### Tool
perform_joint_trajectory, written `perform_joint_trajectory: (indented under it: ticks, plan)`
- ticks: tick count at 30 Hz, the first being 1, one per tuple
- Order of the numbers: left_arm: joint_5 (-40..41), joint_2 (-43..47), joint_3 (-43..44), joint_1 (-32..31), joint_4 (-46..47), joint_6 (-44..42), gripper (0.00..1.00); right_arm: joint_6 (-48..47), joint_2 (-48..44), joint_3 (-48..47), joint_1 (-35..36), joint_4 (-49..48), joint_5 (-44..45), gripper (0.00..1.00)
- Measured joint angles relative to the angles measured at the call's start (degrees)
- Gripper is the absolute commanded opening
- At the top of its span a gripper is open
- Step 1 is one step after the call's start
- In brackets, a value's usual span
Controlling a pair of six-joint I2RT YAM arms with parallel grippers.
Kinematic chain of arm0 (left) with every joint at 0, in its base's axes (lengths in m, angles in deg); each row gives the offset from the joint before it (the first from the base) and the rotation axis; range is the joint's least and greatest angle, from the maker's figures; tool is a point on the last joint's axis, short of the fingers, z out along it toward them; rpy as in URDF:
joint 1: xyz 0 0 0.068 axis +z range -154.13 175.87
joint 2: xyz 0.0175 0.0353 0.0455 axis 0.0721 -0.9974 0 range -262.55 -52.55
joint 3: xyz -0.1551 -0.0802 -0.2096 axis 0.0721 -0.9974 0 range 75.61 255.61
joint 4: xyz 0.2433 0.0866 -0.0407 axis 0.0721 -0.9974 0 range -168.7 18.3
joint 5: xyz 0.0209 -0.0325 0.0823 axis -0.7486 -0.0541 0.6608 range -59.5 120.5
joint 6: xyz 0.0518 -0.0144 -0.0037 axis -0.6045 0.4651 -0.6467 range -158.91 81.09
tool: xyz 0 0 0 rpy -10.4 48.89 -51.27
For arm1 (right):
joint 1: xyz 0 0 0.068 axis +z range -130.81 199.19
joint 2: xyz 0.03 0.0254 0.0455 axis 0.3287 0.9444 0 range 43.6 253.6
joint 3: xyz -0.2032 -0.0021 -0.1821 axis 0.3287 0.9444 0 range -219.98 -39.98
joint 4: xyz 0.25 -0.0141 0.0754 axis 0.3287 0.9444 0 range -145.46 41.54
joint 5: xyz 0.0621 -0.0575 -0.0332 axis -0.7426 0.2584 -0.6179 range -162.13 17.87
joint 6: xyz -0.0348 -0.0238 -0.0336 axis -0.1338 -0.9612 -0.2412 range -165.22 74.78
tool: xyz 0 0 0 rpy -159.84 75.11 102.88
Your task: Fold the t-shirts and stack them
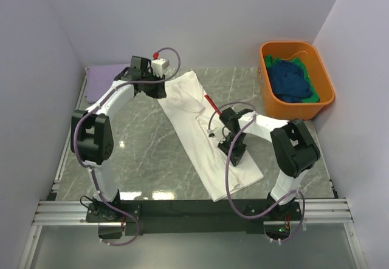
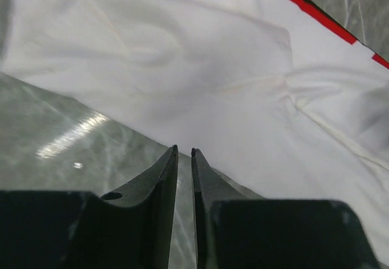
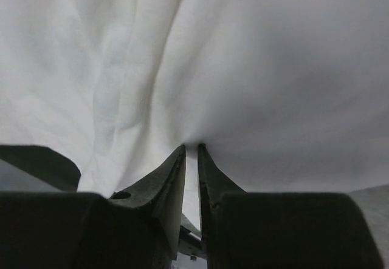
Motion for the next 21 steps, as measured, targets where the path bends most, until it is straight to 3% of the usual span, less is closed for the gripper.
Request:
perform_joint_trajectory:
  ticks: [5,10,16,21]
  plan:
    - [-3.69,-1.66,-5.97,-1.09,-1.33,4.72,0.22,0.46,3.85,-3.56,6.88,2.32,-7.98,0.21]
    - [-5.55,-6.01,-6.34,-2.62,-1.81,8.37,0.21,0.85,5.68,-7.04,11.41,2.47,-15.50,0.22]
    - [-5.01,-13.27,-3.58,-3.34,-3.02,10.88,0.18,1.33,1.70,-6.60,10.71,1.64,-16.92,0.26]
    - [-4.42,-18.27,4.35,-3.08,-6.05,11.28,0.17,2.89,-4.13,-6.14,6.51,0.02,-16.15,0.26]
